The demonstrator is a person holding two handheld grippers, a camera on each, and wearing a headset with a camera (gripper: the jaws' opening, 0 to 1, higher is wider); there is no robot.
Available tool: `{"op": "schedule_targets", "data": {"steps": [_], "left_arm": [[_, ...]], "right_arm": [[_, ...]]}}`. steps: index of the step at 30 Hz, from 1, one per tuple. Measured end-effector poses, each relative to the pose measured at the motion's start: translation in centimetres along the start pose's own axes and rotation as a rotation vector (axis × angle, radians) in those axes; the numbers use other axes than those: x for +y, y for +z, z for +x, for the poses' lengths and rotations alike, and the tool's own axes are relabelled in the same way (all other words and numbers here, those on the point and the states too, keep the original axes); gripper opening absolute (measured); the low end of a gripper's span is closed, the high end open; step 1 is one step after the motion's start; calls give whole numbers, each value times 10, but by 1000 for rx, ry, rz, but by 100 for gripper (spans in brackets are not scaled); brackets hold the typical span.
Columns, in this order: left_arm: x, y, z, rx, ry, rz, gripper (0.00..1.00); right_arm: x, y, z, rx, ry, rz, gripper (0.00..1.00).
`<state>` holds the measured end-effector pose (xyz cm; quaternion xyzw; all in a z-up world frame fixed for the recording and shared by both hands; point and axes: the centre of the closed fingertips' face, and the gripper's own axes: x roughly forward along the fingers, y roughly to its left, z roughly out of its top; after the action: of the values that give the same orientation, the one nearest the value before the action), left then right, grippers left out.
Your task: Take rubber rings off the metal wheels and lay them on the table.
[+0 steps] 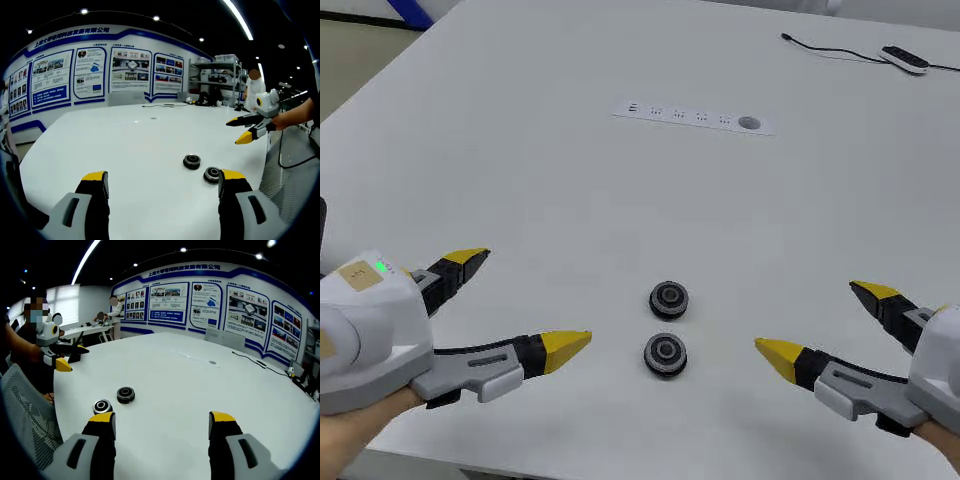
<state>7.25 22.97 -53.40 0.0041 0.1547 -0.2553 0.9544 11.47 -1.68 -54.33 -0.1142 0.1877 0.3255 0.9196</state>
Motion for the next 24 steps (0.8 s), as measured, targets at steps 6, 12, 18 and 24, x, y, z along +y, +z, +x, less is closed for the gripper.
{"op": "schedule_targets", "data": {"steps": [6,12,18,24], "left_arm": [[-3,1,4,4,-22,22,87],[-7,2,11,19,-36,49,84],[-18,5,19,28,-76,94,81],[-30,4,28,43,-112,111,79]], "right_arm": [[6,-6,0,14,17,-2,75],[13,-18,-4,36,37,9,73],[16,-25,-11,56,47,32,69],[15,-26,-14,58,48,59,64]]}}
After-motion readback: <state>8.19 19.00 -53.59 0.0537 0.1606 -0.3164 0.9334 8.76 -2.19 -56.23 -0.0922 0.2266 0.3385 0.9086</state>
